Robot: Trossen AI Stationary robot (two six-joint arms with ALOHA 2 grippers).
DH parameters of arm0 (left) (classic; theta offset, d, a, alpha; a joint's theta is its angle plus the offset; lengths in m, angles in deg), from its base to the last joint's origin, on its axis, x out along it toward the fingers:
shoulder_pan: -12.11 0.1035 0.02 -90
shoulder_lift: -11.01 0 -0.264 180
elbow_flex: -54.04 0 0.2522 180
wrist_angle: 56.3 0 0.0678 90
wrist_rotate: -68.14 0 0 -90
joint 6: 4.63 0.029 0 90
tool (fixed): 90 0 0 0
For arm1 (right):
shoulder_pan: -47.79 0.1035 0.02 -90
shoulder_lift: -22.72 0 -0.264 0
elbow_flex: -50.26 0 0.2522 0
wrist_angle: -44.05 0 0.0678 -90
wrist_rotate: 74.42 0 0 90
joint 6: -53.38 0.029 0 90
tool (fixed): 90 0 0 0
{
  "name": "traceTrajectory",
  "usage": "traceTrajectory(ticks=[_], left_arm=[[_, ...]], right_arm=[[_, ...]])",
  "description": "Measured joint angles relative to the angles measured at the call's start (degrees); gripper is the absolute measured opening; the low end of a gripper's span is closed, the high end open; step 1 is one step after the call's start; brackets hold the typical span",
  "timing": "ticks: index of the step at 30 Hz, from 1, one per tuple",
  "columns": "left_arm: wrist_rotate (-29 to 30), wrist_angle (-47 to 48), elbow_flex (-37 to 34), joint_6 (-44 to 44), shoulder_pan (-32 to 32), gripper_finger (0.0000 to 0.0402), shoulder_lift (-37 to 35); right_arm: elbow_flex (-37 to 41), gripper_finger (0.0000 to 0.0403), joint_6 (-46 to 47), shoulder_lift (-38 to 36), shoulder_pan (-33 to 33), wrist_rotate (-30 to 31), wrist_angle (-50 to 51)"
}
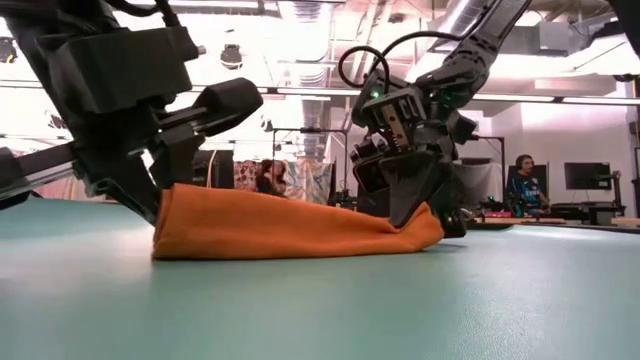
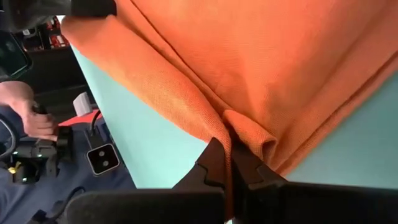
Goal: Roll towel
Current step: Roll the orange towel
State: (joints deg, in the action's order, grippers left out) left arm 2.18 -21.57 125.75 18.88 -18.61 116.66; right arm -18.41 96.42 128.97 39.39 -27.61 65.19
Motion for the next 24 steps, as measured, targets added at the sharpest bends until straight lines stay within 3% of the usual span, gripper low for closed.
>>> traceTrajectory(ticks=[10, 24], left_arm=[[2.3, -0.1, 0.1, 1.3, -2.2, 0.0, -0.1], [0.5, -1.3, -2.0, 2.3, 0.1, 0.0, -0.4]], right_arm=[[0.0, 0.001, 0.1, 0.0, 0.0, 2.3, -1.9], [0.0, 0.001, 0.4, -0.1, -0.4, -0.1, -6.8]])
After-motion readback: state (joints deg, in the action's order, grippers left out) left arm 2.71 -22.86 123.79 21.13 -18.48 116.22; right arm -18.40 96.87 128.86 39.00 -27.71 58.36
